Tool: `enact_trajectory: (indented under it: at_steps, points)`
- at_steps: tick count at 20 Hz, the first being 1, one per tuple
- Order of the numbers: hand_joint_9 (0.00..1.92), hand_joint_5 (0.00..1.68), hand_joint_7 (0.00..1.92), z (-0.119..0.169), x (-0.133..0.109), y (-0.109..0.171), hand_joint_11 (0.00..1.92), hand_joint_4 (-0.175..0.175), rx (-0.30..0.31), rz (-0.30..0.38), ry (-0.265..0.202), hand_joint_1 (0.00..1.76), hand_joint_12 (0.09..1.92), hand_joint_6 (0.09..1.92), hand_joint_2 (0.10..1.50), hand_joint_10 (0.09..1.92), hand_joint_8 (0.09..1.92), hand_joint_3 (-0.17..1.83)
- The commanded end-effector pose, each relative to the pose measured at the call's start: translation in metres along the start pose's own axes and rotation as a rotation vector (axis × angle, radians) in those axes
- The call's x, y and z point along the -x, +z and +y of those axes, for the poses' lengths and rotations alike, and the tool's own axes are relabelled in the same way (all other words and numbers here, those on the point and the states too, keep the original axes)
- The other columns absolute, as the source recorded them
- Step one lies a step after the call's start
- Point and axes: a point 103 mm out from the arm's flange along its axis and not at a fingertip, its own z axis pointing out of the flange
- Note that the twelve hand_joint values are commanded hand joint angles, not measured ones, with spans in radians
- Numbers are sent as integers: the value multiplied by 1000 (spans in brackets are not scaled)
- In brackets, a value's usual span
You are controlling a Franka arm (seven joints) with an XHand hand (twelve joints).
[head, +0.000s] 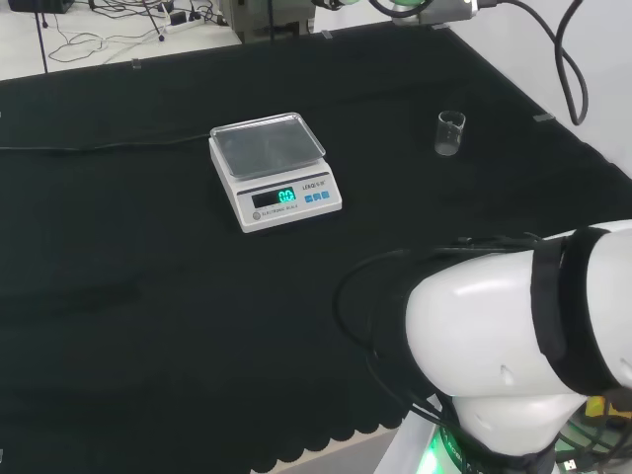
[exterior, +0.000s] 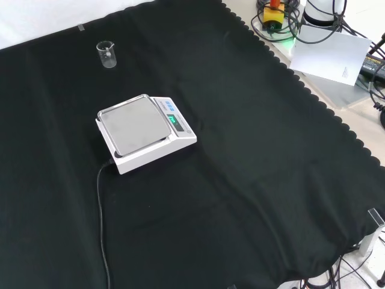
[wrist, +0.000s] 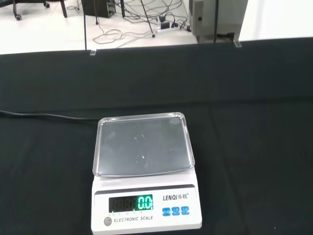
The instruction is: Pick up the beaker.
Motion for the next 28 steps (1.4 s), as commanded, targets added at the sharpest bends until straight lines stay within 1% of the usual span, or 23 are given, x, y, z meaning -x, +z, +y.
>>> enact_trajectory:
  at_steps: [1, 7, 9, 11, 16, 20, 24, 28]
  points:
    - [506, 478, 368, 45, 39, 27, 13, 4, -46, 51, -22, 630, 1488, 570, 788, 722, 647, 482]
    - [505, 481, 368, 85, 78, 50, 16, 4, -60, 64, -18, 631, 1487, 567, 791, 721, 647, 476]
    - [504, 483, 369, 97, 88, 57, 16, 4, -57, 54, -10, 631, 1486, 567, 792, 721, 647, 475]
    - [504, 485, 369, 106, 96, 65, 15, 3, -55, 44, 0, 632, 1486, 567, 793, 721, 647, 474]
    - [503, 492, 369, 129, 110, 87, 13, 2, -79, 34, 11, 633, 1485, 569, 794, 722, 647, 472]
    - [501, 496, 370, 146, 121, 101, 10, 1, -113, 52, 15, 635, 1484, 571, 796, 723, 647, 471]
    - [500, 500, 370, 161, 132, 114, 10, 1, -130, 59, 20, 637, 1484, 572, 796, 724, 647, 469]
    - [499, 503, 371, 175, 150, 127, 9, 2, -153, 69, 27, 640, 1484, 573, 798, 725, 646, 468]
